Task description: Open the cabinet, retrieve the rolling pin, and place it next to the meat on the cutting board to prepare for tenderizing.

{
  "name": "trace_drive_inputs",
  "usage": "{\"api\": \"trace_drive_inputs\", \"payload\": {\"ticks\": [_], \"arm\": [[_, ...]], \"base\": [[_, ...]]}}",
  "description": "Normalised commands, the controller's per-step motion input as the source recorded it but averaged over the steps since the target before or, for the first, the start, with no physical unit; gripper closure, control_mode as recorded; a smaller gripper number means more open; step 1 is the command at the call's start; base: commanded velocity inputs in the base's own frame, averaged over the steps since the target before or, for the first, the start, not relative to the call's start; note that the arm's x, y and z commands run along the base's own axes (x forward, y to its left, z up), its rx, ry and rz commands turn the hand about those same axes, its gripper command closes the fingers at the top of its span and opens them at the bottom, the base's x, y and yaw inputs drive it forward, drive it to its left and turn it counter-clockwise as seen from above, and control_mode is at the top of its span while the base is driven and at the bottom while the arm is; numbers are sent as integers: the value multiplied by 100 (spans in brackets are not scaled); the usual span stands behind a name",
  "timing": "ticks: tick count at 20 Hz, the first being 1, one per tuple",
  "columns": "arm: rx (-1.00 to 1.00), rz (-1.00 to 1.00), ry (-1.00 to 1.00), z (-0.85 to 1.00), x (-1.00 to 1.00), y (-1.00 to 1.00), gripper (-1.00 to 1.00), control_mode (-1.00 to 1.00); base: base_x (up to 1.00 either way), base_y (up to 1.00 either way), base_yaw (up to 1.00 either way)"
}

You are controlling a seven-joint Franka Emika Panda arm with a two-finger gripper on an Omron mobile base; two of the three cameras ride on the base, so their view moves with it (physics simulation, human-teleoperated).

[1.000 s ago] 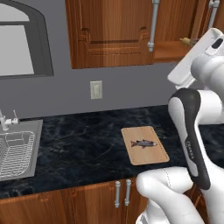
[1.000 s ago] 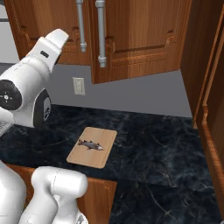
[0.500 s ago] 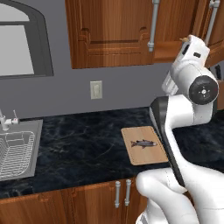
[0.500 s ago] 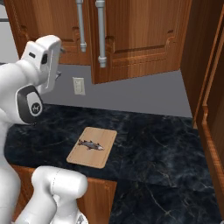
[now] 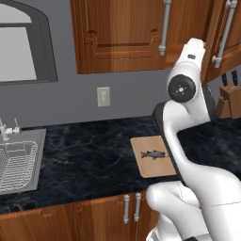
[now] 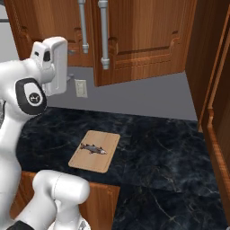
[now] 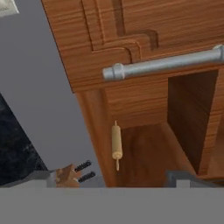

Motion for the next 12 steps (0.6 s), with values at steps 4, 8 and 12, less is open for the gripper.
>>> {"api": "trace_drive_inputs", "payload": {"ticks": [4,8,12], "arm": [[-10,-21,0,-9,34,-25,-100,-100],[-5,-13,1,-2,59,-18,-100,-100],[-2,-9,0,0,50,-17,-100,-100]], "base": [[0,0,0],[0,0,0],[0,0,0]]}}
